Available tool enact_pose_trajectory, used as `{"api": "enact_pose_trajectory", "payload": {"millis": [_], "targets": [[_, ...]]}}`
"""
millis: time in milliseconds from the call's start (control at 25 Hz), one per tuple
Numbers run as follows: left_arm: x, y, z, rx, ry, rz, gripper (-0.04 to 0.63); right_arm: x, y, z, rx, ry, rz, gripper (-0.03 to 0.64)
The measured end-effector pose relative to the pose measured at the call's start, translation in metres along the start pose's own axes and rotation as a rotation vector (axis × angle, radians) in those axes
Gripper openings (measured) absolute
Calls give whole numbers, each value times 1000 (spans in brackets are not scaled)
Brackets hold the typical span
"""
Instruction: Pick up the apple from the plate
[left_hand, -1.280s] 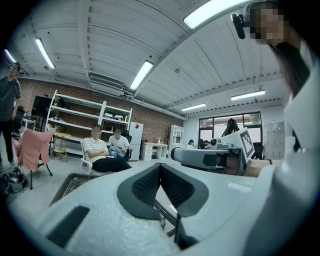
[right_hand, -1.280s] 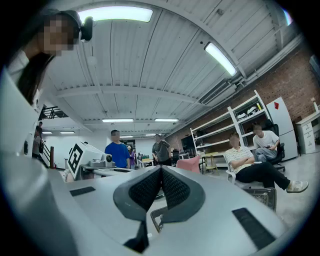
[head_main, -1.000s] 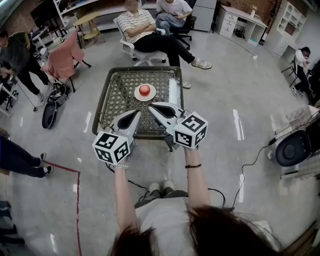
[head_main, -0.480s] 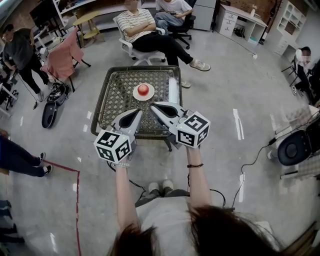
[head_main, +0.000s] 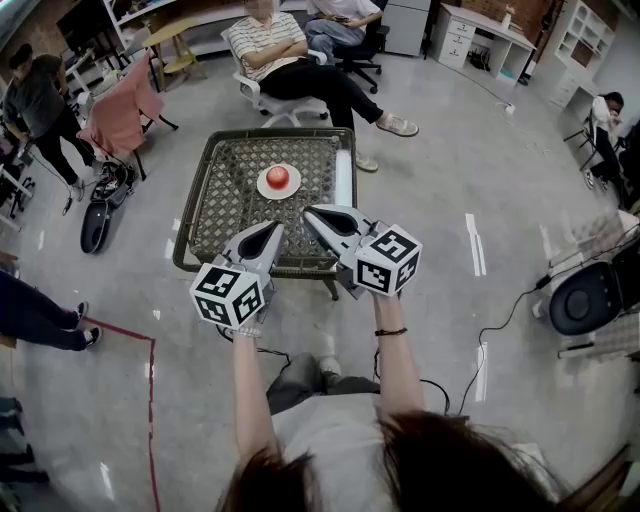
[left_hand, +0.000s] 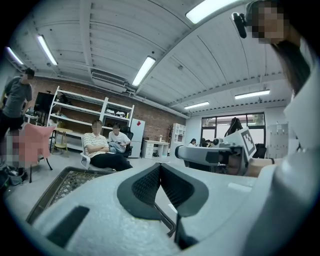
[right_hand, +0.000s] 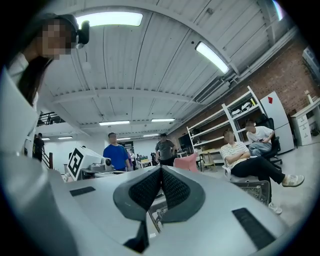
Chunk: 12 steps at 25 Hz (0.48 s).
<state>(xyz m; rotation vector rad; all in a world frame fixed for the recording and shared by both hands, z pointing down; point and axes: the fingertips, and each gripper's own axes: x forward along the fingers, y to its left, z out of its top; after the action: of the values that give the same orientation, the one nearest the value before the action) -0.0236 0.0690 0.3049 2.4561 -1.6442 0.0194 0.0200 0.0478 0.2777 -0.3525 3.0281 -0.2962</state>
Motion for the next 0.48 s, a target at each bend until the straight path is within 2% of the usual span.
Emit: {"api": "enact_pose_trajectory", "payload": {"millis": [480], "targets": [[15,24,-8,-11,22,16,11,17,-21,-10,35,-3,-7,9]]}}
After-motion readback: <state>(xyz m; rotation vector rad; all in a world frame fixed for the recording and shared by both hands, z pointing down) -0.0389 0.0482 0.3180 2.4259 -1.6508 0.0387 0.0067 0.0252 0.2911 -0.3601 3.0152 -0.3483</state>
